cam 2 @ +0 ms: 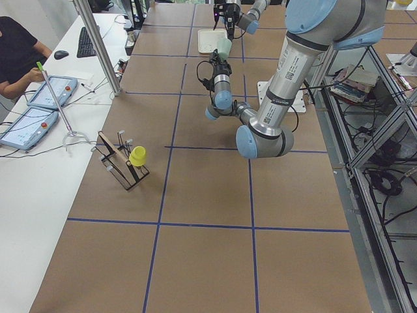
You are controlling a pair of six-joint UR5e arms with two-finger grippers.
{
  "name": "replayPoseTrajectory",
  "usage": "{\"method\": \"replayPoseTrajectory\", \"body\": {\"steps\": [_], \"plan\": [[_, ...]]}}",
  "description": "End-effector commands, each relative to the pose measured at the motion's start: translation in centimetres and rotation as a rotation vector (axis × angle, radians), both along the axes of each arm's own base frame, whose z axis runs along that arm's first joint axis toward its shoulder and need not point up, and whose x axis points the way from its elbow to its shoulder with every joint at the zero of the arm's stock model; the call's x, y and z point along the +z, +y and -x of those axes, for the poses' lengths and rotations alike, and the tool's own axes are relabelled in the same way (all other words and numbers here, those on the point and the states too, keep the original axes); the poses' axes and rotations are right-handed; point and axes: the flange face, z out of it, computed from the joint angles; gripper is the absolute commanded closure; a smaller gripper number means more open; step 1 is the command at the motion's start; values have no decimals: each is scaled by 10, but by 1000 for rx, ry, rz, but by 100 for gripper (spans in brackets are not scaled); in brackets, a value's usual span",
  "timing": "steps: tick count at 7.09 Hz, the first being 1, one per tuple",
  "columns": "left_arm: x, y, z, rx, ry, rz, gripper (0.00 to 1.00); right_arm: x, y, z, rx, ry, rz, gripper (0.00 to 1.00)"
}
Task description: Left arm grabs green cup and hands to right arm on tray
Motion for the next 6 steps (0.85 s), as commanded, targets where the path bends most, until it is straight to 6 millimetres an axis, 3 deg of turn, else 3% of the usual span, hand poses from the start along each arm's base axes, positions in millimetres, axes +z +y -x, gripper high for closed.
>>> {"method": "replayPoseTrajectory", "body": {"steps": [1,5,6], "plan": [[1,0,0,-2,-2,4,94,-1,-4,5,26,-4,12,0],[-1,1,-2,0,-1,3,92,-3,-10,10,66,2,-5,2],[-4,0,-3,-1,1,3,92,-2,-11,13,67,6,-11,12]]}}
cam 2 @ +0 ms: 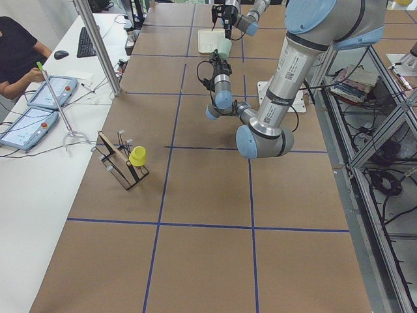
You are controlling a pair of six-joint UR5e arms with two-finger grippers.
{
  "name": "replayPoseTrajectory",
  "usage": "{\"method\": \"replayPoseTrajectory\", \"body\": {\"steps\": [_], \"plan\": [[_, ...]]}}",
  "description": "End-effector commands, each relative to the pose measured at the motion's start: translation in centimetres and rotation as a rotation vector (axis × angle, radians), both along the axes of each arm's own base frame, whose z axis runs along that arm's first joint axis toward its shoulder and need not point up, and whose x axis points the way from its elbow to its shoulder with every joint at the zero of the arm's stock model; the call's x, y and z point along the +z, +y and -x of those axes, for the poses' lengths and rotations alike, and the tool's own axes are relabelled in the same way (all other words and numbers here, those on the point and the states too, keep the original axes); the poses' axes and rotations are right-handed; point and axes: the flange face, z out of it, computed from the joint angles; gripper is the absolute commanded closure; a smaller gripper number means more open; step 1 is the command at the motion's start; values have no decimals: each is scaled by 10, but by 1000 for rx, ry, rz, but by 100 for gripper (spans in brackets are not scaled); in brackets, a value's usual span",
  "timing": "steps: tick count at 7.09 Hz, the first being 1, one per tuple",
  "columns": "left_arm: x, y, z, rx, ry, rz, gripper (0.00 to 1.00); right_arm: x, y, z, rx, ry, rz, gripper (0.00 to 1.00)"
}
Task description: Left arm grabs green cup and hands to right arm on tray
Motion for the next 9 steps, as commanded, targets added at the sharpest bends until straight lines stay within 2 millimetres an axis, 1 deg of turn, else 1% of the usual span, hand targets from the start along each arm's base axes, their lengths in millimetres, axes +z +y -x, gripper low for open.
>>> {"method": "replayPoseTrajectory", "body": {"steps": [1,2,3,4,5,6,7,8,9], "plan": [[-3,1,-1,-2,5,6,91,1,-1,3,4,5,-9,31],[-3,0,-1,-5,7,10,89,1,-1,3,4,3,-9,53],[-3,0,-1,-5,7,10,88,1,0,3,3,3,-9,79],[-4,1,0,-5,11,8,85,2,2,7,-4,8,-8,94],[-5,1,2,-7,15,6,79,3,2,8,-7,9,-5,99],[-4,1,2,-6,10,10,62,4,2,9,-9,11,0,100],[-8,1,4,-5,5,14,36,4,2,9,-10,9,1,100],[-21,2,10,-8,-2,18,0,4,2,9,-11,9,2,100],[-19,2,16,-13,-9,19,0,4,1,8,-9,7,1,100]]}}
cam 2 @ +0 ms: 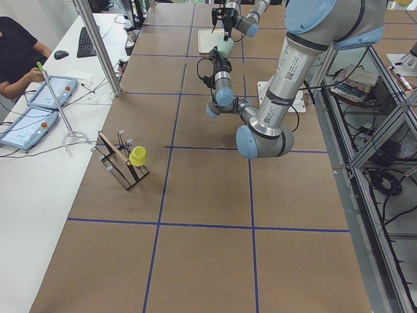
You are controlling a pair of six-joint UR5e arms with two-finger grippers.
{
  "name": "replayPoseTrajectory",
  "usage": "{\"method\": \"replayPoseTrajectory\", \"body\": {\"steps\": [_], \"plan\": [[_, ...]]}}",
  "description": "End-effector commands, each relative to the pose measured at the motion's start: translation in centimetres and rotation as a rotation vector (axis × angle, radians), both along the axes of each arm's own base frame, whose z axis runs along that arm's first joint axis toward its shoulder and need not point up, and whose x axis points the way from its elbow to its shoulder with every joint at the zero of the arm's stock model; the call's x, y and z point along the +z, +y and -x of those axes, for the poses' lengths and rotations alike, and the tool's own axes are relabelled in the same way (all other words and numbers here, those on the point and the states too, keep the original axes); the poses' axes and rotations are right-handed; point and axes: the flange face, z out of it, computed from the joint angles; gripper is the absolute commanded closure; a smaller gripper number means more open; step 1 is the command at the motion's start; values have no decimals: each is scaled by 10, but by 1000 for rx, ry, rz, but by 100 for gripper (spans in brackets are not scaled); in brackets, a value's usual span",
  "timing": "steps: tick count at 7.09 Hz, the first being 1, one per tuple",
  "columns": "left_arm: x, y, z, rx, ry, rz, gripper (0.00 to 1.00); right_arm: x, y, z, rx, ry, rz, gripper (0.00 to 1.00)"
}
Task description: Left arm grabs green cup and hands to right arm on tray
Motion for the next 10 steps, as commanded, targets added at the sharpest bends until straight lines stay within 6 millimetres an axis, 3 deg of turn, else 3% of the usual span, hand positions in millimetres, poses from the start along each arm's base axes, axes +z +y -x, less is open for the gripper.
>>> {"method": "replayPoseTrajectory", "body": {"steps": [1,5,6,7,8,9,10], "plan": [[2,0,8,-10,-16,7,0,-1,0,-1,0,-3,1,100],[29,-13,23,-45,-57,27,0,1,-4,-12,16,-8,-3,100],[31,-23,32,-66,-62,29,0,26,-1,-18,18,3,1,100],[48,-45,53,-117,-110,54,0,55,-2,-31,33,23,16,100],[49,-64,63,-165,-161,62,0,75,-12,-38,60,70,44,100],[52,-72,54,-279,-285,-26,0,106,-29,-56,110,153,89,100],[52,-73,43,-262,-408,-116,0,134,-45,-72,150,247,144,100]]}}
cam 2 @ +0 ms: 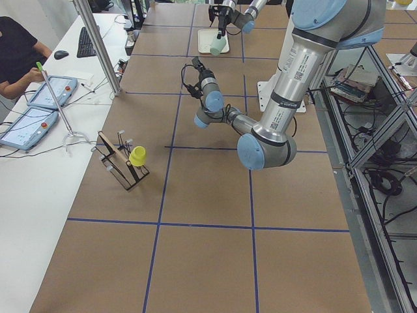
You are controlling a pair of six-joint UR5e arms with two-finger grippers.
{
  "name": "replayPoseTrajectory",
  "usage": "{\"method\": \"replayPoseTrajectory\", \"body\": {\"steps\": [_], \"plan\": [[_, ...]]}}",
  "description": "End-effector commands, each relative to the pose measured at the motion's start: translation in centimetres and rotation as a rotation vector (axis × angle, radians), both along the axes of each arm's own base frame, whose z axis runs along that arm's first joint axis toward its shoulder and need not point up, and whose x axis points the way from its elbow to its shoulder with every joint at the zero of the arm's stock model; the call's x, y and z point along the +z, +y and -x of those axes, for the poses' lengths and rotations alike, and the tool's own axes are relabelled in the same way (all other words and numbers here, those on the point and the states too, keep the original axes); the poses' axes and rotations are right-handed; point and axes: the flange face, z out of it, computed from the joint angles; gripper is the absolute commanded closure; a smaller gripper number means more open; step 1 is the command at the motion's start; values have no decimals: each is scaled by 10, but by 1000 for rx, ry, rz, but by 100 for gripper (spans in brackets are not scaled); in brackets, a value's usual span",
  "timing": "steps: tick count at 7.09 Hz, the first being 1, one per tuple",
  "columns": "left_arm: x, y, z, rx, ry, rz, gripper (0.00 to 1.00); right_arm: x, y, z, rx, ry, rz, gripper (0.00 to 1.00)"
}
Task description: Left arm grabs green cup and hands to right arm on tray
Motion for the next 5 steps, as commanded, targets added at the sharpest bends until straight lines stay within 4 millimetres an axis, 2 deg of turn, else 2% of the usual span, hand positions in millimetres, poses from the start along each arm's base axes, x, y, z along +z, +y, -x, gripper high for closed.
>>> {"method": "replayPoseTrajectory", "body": {"steps": [1,2,3,4,5], "plan": [[8,-30,5,-14,-244,-75,0,48,-42,-32,56,222,137,100],[13,-60,29,33,-393,-106,0,57,-74,-59,47,364,189,100],[15,-80,48,40,-499,-175,0,68,-95,-88,35,483,155,98],[26,-96,60,20,-588,-201,0,84,-114,-118,24,594,163,99],[33,-105,60,37,-680,-264,0,95,-128,-140,10,695,175,99]]}}
